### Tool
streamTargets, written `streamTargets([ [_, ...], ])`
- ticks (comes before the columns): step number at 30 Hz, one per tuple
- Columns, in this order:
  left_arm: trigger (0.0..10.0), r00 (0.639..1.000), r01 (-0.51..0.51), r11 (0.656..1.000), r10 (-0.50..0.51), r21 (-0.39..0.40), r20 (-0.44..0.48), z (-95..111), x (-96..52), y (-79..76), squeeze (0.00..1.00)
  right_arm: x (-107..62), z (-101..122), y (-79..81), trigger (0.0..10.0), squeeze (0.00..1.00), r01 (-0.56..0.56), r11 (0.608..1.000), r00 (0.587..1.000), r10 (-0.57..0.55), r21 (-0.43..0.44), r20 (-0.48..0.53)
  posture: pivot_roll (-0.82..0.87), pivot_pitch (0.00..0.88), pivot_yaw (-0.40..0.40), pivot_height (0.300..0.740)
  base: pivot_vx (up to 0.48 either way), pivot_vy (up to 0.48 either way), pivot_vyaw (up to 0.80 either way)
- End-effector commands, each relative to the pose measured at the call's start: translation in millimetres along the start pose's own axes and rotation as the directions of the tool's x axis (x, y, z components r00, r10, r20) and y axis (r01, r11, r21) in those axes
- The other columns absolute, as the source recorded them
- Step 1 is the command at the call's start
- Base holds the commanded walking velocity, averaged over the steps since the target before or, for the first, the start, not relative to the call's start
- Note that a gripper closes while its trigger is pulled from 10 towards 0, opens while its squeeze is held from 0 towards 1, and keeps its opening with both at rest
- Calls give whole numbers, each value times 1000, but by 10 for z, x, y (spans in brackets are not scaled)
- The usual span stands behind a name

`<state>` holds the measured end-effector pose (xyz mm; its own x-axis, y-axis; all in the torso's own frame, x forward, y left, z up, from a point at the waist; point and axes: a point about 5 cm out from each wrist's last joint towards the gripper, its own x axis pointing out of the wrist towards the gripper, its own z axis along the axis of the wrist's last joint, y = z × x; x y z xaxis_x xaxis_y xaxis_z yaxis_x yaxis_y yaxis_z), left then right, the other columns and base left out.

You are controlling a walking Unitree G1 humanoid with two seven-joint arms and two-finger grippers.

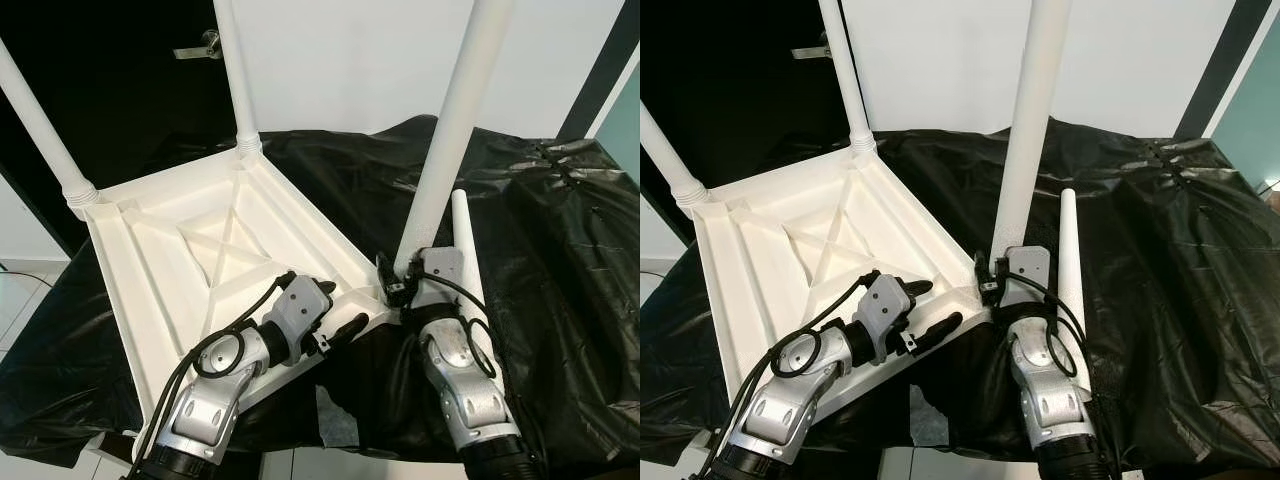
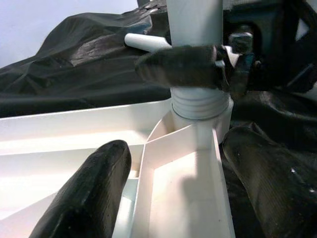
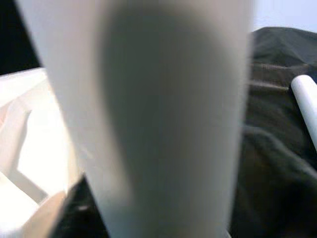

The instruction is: Building children table

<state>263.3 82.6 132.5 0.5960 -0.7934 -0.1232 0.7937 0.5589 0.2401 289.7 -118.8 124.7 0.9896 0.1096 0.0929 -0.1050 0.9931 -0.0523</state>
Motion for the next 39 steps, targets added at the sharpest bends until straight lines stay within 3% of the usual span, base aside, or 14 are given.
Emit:
streamTargets([
  [1, 10000, 999, -39, 999, 39, 3, -7, -15, -1, 35, 0, -79, -20, -98, 10000, 1000, -80, 997, 997, 79, 14, 3, -22, 0, -1, 740, 0, 0, 0],
  [6, 10000, 999, -38, 999, 39, 14, -10, -8, -13, 69, 0, -151, -8, -190, 10000, 1000, -242, 970, 970, 242, 5, 11, -24, 0, 9, 740, 0, 0, 0],
  [7, 10000, 999, -37, 999, 38, 21, -13, -10, -16, 86, 0, -166, -8, -233, 10000, 173, -337, 942, 942, 337, -4, 2, -30, 0, 14, 740, 0, 0, 0],
  [8, 10000, 999, -37, 999, 38, 21, -13, -10, -16, 86, 0, -166, -8, -233, 10000, 173, -337, 942, 942, 337, -4, 2, -30, 0, 14, 740, 0, 0, 0],
  [9, 10000, 999, -35, 999, 35, 24, -13, -9, -8, 92, 0, -146, -13, -269, 10000, 0, -395, 919, 919, 394, -10, -12, -32, 0, 17, 740, 0, 0, 0],
  [14, 10000, 999, -32, 999, 32, 27, -11, -1, 3, 100, 0, -86, 2, -299, 10000, 0, -446, 894, 895, 445, -36, -22, -32, 0, 18, 740, 0, 0, 0],
  [18, 10000, 999, -34, 999, 34, 34, -3, 27, 28, 118, 0, 151, 74, -311, 10000, 0, -554, 827, 832, 553, -95, -42, -22, 0, 13, 740, 0, 0, 0],
  [21, 10000, 999, -34, 999, 34, 34, 0, 31, 30, 114, 0, 230, 75, -257, 10000, 0, -603, 790, 797, 601, -106, -57, -17, 0, 9, 740, 0, 0, 0],
  [25, 10000, 999, -32, 999, 32, 34, 0, 31, 31, 106, 0, 264, 70, -231, 10000, 0, -622, 775, 783, 619, -110, -64, -11, 0, 4, 740, 0, 0, 0],
  [26, 10000, 1000, -29, 999, 29, 34, 1, 33, 28, 100, 0, 273, 55, -220, 0, 0, -637, 763, 771, 633, -108, -72, -1, 0, -2, 740, 0, 0, 0],
  [31, 10000, 999, -35, 999, 35, 35, -1, 29, 7, 98, 0, 259, -11, -231, 0, 0, -663, 743, 748, 656, -91, -97, 9, 0, -11, 740, 0, 0, 0],
  [38, 10000, 999, -31, 999, 31, 32, -6, 10, -10, 64, 0, 258, -51, -282, 0, 0, -647, 759, 762, 640, -72, -97, 5, 0, -9, 740, 0, 0, 0],
  [39, 10000, 1000, -28, 999, 29, 32, -8, 6, -9, 60, 0, 255, -55, -284, 7647, 0, -629, 774, 777, 622, -76, -95, 5, 0, -9, 740, 0, 0, 0],
])
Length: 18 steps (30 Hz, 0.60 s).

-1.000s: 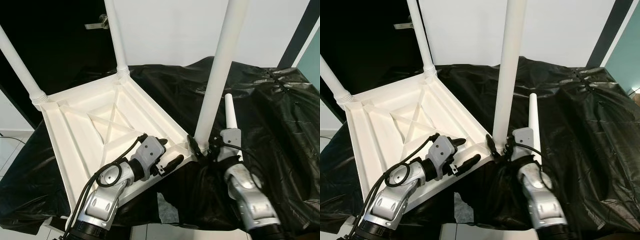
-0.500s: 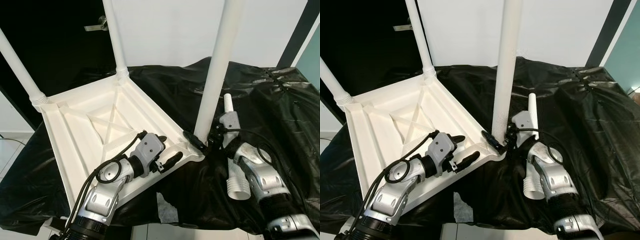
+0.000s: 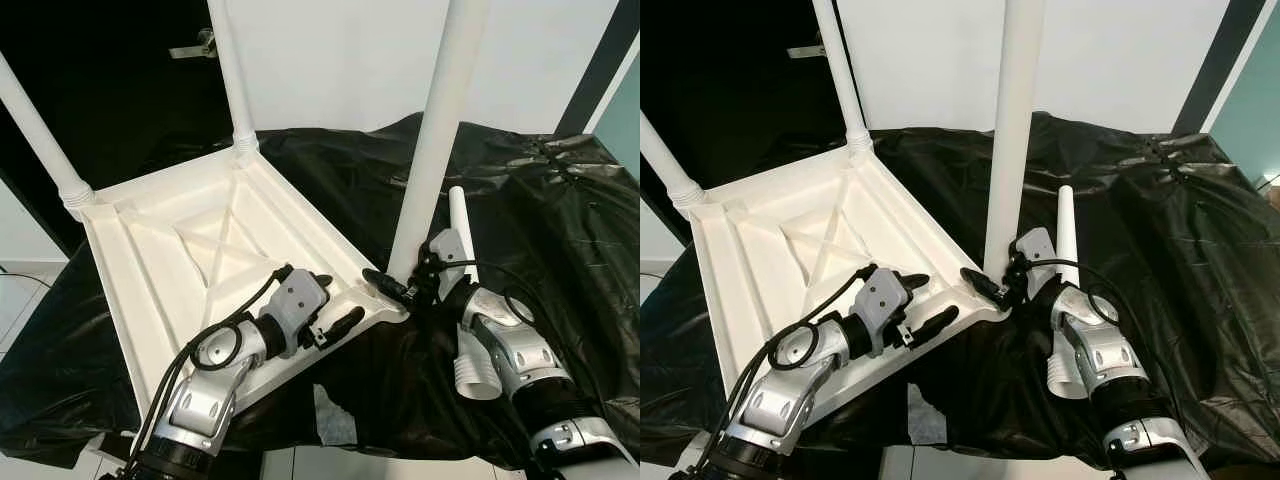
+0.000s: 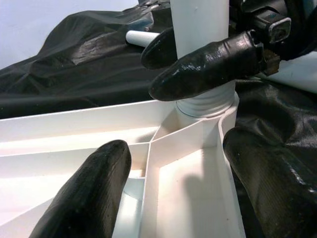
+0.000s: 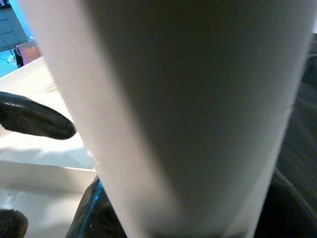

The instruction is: Building children table

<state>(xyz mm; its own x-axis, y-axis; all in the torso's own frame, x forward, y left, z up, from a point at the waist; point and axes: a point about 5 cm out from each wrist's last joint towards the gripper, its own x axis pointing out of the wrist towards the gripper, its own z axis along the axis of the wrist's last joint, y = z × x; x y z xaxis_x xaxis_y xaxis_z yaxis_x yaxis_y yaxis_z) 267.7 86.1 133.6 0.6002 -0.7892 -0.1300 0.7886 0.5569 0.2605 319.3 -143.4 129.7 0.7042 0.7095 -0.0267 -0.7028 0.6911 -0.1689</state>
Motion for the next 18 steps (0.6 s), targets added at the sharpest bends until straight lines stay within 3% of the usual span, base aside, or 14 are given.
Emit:
streamTargets([
  [1, 10000, 1000, -22, 1000, 22, 13, -2, 6, -3, -2, 0, -18, -69, 10, 10000, 0, 42, 999, 999, -42, -2, -31, 5, 0, -13, 740, 0, 0, 0],
  [11, 10000, 1000, -10, 1000, 10, 12, 0, 16, 21, -38, 0, -17, -117, 142, 10000, 0, 229, 973, 973, -229, -5, -31, -9, 0, -3, 740, 0, 0, 0],
  [14, 10000, 1000, -2, 1000, 2, 11, 1, 16, 18, -59, 0, -37, -153, 196, 10000, 0, 432, 900, 902, -430, 50, -42, -10, 0, 2, 740, 0, 0, 0],
  [15, 10000, 1000, -2, 1000, 2, 11, 1, 16, 18, -59, 0, -37, -153, 196, 10000, 0, 432, 900, 902, -430, 50, -42, -10, 0, 2, 740, 0, 0, 0],
  [16, 10000, 1000, -2, 1000, 2, 12, -1, 10, 2, -59, 0, -71, -180, 220, 10000, 0, 558, 825, 830, -555, 83, -65, -9, 0, 5, 740, 0, 0, 0],
  [17, 10000, 1000, -2, 1000, 2, 12, -1, 10, 2, -59, 0, -71, -180, 220, 10000, 0, 558, 825, 830, -555, 83, -65, -9, 0, 5, 740, 0, 0, 0],
  [18, 10000, 1000, -2, 1000, 2, 11, -2, 8, -5, -58, 0, -85, -189, 229, 10000, 0, 606, 791, 796, -601, 84, -75, -10, 0, 5, 740, 0, 0, 0],
])
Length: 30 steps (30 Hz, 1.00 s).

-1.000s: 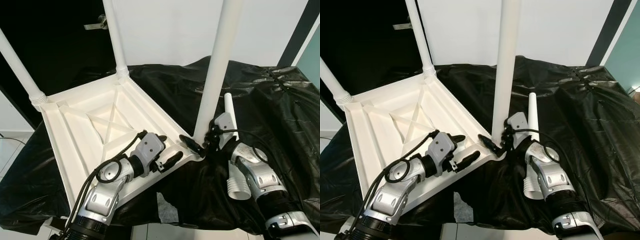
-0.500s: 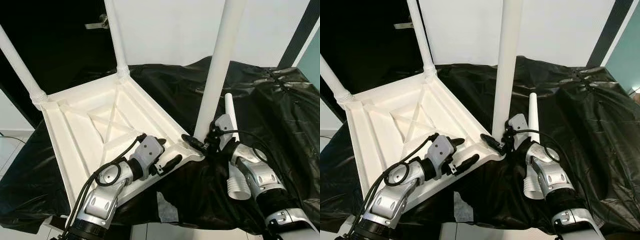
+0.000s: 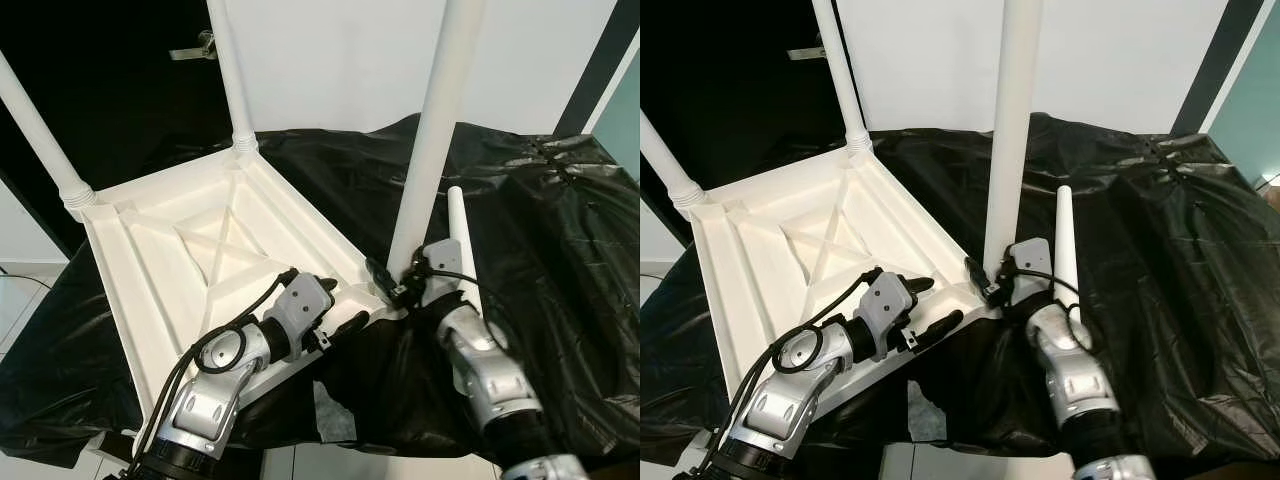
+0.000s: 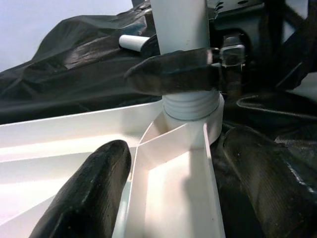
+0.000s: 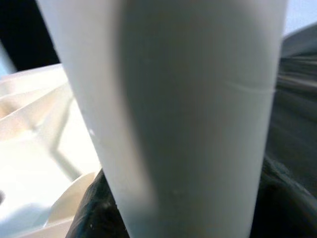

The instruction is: Building children table

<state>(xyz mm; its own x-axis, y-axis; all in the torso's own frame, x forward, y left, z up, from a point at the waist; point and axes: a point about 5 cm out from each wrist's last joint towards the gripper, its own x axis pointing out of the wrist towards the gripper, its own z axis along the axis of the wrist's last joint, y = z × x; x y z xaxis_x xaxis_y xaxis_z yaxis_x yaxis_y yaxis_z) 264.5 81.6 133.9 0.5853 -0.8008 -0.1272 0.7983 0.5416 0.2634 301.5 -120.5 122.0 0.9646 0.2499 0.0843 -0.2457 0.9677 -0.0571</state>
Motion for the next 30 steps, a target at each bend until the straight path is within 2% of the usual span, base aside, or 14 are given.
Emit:
streamTargets([
  [1, 10000, 1000, -19, 1000, 19, 6, -10, -10, -21, -9, 0, -74, -148, -138, 10000, 0, 108, 994, 990, -110, -19, -84, -10, 0, 5, 740, 0, 0, 0],
  [4, 10000, 1000, -19, 1000, 19, 3, -9, -10, -33, -5, 0, -100, -169, -60, 10000, 0, 211, 977, 973, -209, 8, -101, -16, 0, 11, 740, 0, 0, 0],
  [5, 10000, 1000, -19, 1000, 19, 3, -9, -10, -33, -5, 0, -100, -169, -60, 10000, 0, 211, 977, 973, -209, 8, -101, -16, 0, 11, 740, 0, 0, 0],
  [6, 10000, 1000, -14, 1000, 14, -3, -6, -9, -24, -18, 0, -84, -135, 47, 10000, 0, 186, 982, 979, -183, 37, -85, -21, 0, 16, 740, 0, 0, 0],
  [7, 10000, 1000, -11, 1000, 11, -4, -5, -7, -18, -25, 0, -81, -118, 64, 10000, 0, 174, 984, 982, -171, 35, -75, -26, 0, 21, 740, 0, 0, 0],
  [17, 10000, 1000, -1, 1000, 1, 1, 1, 8, 15, -30, 0, -100, -53, 61, 10000, 0, 150, 988, 988, -149, 30, -41, -25, 0, 11, 740, 0, 0, 0],
  [18, 10000, 1000, -3, 1000, 3, 3, 2, 10, 17, -30, 0, -105, -28, 61, 10000, 106, 126, 992, 992, -126, 29, -22, -23, 0, 6, 740, 0, 0, 0],
  [19, 10000, 1000, -3, 1000, 3, 3, 2, 10, 17, -30, 0, -105, -28, 61, 10000, 106, 126, 992, 992, -126, 29, -22, -23, 0, 6, 740, 0, 0, 0],
  [20, 10000, 1000, -3, 1000, 3, 7, 2, 9, 18, -35, 0, -114, -8, 52, 10000, 1000, 112, 993, 994, -112, 29, -9, -21, 0, 1, 740, 0, 0, 0],
  [23, 10000, 1000, -4, 1000, 4, 11, -1, 0, 14, -41, 0, -134, 14, 17, 10000, 1000, 84, 996, 996, -84, 27, 6, -19, 0, -4, 740, 0, 0, 0],
  [30, 10000, 1000, -10, 1000, 10, 13, -4, -10, 12, -51, 0, -235, 56, -152, 10000, 1000, -57, 998, 998, 57, 9, 37, -17, 0, -11, 740, 0, 0, 0],
])
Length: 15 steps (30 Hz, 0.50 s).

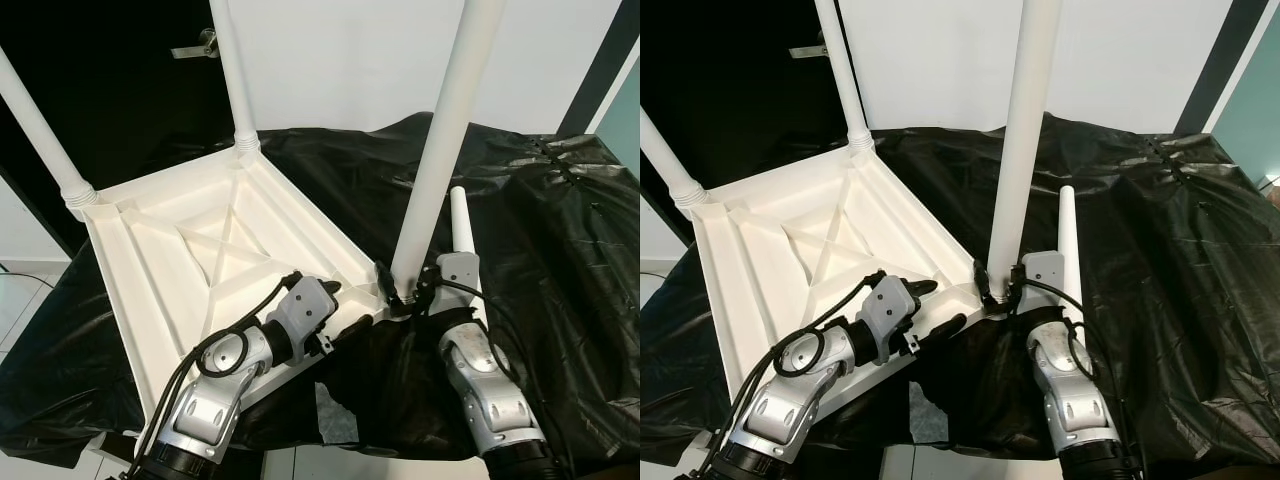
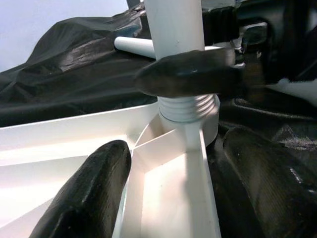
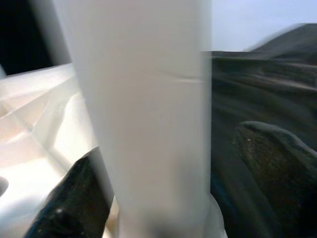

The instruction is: Building children table

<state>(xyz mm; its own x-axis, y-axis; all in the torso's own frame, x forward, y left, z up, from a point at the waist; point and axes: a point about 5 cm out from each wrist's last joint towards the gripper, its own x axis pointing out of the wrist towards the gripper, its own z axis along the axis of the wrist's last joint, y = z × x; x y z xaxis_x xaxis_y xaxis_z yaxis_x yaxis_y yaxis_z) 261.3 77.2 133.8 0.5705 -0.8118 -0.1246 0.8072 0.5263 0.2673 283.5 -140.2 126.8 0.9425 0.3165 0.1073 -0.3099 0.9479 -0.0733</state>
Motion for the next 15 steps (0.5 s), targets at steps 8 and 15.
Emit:
streamTargets([
  [8, 10000, 1000, -30, 999, 30, 16, -8, -9, 20, 37, 0, 27, -32, -155, 10000, 0, -317, 947, 947, 313, -50, -69, -33, 0, 8, 740, 0, 0, 0],
  [15, 10000, 999, -35, 999, 35, 28, -1, 20, 49, 73, 0, 245, -2, -145, 6196, 0, -432, 897, 901, 423, -92, -100, -21, 0, 6, 740, 0, 0, 0],
])
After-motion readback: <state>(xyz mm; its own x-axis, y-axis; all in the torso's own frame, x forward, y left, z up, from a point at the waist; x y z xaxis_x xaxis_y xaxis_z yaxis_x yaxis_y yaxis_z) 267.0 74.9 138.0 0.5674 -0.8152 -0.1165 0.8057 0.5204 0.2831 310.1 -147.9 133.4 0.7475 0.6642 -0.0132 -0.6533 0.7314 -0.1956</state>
